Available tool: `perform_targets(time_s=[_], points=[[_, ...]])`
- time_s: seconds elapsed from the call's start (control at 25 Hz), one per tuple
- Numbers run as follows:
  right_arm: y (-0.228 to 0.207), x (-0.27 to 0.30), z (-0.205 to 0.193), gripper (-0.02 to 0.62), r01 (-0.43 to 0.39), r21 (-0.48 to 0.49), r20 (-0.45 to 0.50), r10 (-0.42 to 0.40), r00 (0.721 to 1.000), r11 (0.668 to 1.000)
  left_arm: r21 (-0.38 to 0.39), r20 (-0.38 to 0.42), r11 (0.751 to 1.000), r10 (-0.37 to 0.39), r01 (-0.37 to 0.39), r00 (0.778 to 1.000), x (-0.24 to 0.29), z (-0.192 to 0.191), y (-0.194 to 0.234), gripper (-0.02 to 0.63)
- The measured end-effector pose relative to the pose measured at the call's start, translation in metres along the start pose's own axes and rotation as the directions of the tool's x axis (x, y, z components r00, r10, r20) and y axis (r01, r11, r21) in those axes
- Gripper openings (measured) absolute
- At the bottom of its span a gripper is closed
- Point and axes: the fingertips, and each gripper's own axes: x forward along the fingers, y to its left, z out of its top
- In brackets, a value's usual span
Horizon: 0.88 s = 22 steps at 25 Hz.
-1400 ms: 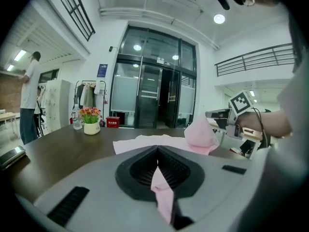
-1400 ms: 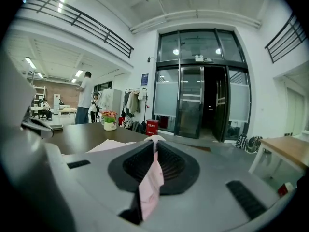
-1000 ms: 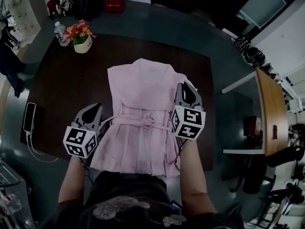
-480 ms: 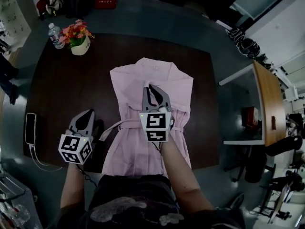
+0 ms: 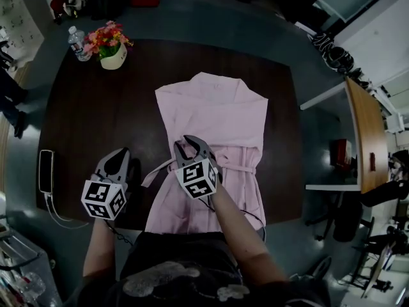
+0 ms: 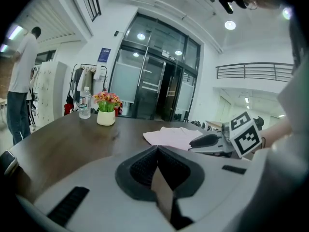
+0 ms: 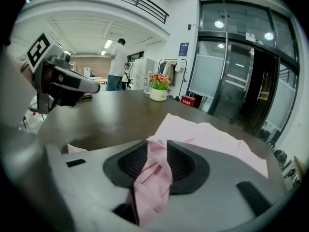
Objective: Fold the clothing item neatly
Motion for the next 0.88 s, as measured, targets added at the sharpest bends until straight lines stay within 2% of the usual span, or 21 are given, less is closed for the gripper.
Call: perform_targets(time_s=[0.12,0.28,0.44,0.48,0.56,0.68,0.76,0.88], points=[[0.003,-0.008,0.005,0.118,-0.024,0.036,0.035,0.023,0.999,0.999,0.007,-0.004,1.0,-0.013,0.013,1.0,0.006,-0.001,0.0,0.011],[-0.021,-0.014,0.016,0.118,0.033,0.145,0.096,-0.047,0.994,0.989,0.015,-0.001,0.999,-0.039,0.039,0.999,0.013,0.004,-0.002,0.011],[-0.058,0.003,0.016,0.117,0.064,0.283,0.061,-0.084,0.995,0.957,0.019,-0.005,0.998,-0.055,0.055,0.998,0.016,0.005,0.001,0.011],[-0.069,0.009,0.012,0.112,0.082,0.293,0.03,-0.095,0.995,0.953,0.015,-0.003,0.998,-0.055,0.055,0.998,0.015,0.005,0.003,0.011],[-0.085,0.022,-0.001,0.009,0.13,0.29,-0.065,-0.115,0.991,0.948,0.006,0.0,0.999,-0.054,0.054,0.999,0.015,0.006,0.008,0.011],[-0.085,0.044,-0.021,-0.006,0.122,0.246,-0.193,-0.074,0.978,0.962,-0.001,-0.005,0.999,-0.053,0.053,0.999,0.016,0.003,0.016,0.011],[-0.074,0.054,-0.023,-0.006,0.078,0.223,-0.209,-0.031,0.977,0.972,0.001,-0.013,0.998,-0.058,0.058,0.998,0.019,0.0,0.018,0.011],[-0.059,0.059,-0.004,-0.006,0.012,0.237,-0.126,0.018,0.992,0.971,0.002,-0.019,0.998,-0.07,0.07,0.997,0.023,-0.003,0.018,0.011]])
